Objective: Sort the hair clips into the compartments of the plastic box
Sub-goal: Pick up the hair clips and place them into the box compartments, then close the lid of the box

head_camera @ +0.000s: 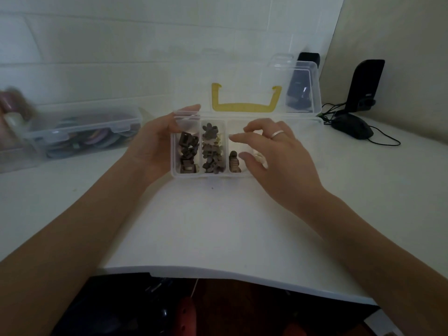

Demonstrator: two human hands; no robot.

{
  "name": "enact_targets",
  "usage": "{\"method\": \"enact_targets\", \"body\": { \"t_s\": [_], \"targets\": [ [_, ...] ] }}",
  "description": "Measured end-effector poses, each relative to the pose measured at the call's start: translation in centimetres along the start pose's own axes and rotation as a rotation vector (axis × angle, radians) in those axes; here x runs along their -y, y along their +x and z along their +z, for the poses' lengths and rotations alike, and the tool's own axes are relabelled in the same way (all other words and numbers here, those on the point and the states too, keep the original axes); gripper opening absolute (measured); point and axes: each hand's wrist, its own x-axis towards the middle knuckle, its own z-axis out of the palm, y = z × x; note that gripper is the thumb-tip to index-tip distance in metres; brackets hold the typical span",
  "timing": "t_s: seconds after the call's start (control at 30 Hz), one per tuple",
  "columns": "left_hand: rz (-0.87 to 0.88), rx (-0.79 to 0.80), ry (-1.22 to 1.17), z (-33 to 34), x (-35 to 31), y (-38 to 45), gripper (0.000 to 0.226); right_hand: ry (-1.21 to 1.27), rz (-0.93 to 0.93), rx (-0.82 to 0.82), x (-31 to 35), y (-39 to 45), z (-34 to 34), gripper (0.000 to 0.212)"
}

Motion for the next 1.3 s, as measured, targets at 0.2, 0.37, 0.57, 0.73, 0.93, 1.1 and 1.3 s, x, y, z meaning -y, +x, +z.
{"method": "enact_targets", "body": {
  "t_s": [0.2,0.37,0.57,0.73,0.93,1.1,1.3],
  "targets": [
    [-0.009,0.007,0.0,0.1,0.0,0.0,0.075,-0.031,-0.109,0.101,0.1,-0.2,-0.6,0.03],
    [-0.007,0.031,-0.019,-0.1,0.0,0.1,0.075,-0.314,-0.096,0.096,0.0,-0.6,-0.1,0.035],
    [-0.04,0.031,-0.007,-0.1,0.1,0.1,0.081,-0.168,0.022,-0.062,-0.5,0.0,-0.8,0.019],
    [-0.045,0.001,0.09,-0.6,0.0,0.4,0.067,-0.017,0.476,-0.387,-1.8,0.8,-2.0,0.032],
    [-0.048,-0.06,0.073,-1.3,0.0,0.7,0.041,0.571,1.023,-0.15,-4.1,1.5,-1.8,0.03],
    [0.044,0.033,-0.104,-2.2,0.1,0.6,0.073,0.914,1.128,-0.27,-4.6,1.6,-2.1,0.031],
    [-0.04,-0.061,-0.271,-2.5,0.0,0.2,0.034,1.156,1.136,-0.323,-4.8,1.5,-2.3,0.052]
  ]
}}
